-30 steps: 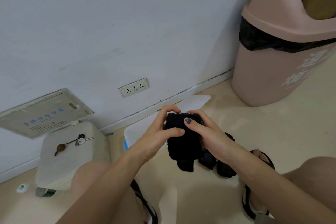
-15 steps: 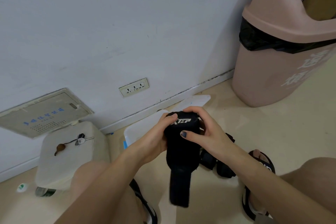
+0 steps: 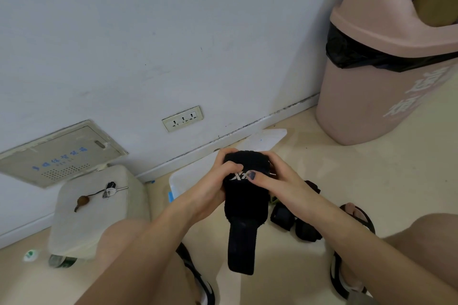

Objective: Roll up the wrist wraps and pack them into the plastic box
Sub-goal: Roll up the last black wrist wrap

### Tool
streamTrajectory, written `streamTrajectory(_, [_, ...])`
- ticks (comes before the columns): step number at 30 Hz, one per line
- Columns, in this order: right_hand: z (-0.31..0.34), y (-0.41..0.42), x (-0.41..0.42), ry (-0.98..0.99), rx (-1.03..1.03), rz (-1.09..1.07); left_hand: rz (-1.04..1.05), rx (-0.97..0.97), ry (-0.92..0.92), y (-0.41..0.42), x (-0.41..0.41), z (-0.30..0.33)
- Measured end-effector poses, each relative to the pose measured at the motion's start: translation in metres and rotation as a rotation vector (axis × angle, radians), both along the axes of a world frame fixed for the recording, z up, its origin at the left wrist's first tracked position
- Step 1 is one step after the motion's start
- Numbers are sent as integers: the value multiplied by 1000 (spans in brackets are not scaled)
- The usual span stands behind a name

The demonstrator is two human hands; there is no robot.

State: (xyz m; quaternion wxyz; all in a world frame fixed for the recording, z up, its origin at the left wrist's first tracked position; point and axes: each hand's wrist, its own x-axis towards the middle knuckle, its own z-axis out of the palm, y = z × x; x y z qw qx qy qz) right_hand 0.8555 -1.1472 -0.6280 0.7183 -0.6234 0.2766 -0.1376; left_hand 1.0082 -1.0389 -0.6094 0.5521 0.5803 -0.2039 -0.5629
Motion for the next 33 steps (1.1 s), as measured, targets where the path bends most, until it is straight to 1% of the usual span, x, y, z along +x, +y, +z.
streamTrajectory(6, [-3, -2, -4, -51, -133, 7, -35, 57, 0, 2, -1, 1])
streamTrajectory(9, [-3, -4, -5, -47, -113, 44, -19, 41, 3, 2, -1, 3])
streamTrajectory(12, [1, -7, -5, 24, -33, 83, 20, 31, -4, 1, -1, 2])
streamTrajectory(14, [8, -14, -4, 2, 43, -43, 70, -3, 2, 0, 4, 2])
streamTrajectory(17, [10, -26, 3, -71, 127, -403, 102, -43, -30, -2, 6, 3])
streamTrajectory(18, [8, -23, 7, -68, 139, -421, 91, -45, -47, -3, 3, 2])
streamTrajectory(19, [3, -15, 10, -57, 143, -378, 61, -40, -55, -3, -2, -1])
streamTrajectory(21, [-13, 4, 14, 34, 144, -233, -52, 0, -59, -3, -12, -8])
streamTrajectory(23, [-15, 14, 14, 78, 213, -163, -125, 37, -66, -1, -14, -7])
streamTrajectory(25, [-10, 12, 10, 71, 269, -142, -120, 30, -45, 1, -11, -5])
streamTrajectory(27, [-6, 4, 9, 59, 272, -132, -88, 5, -37, 0, -9, -4])
streamTrajectory(30, [-5, 2, 11, 137, 272, -102, -75, -39, -87, -2, -8, -4])
streamTrajectory(33, [-6, 2, 12, 131, 310, -87, -60, -59, -127, 0, -4, -2])
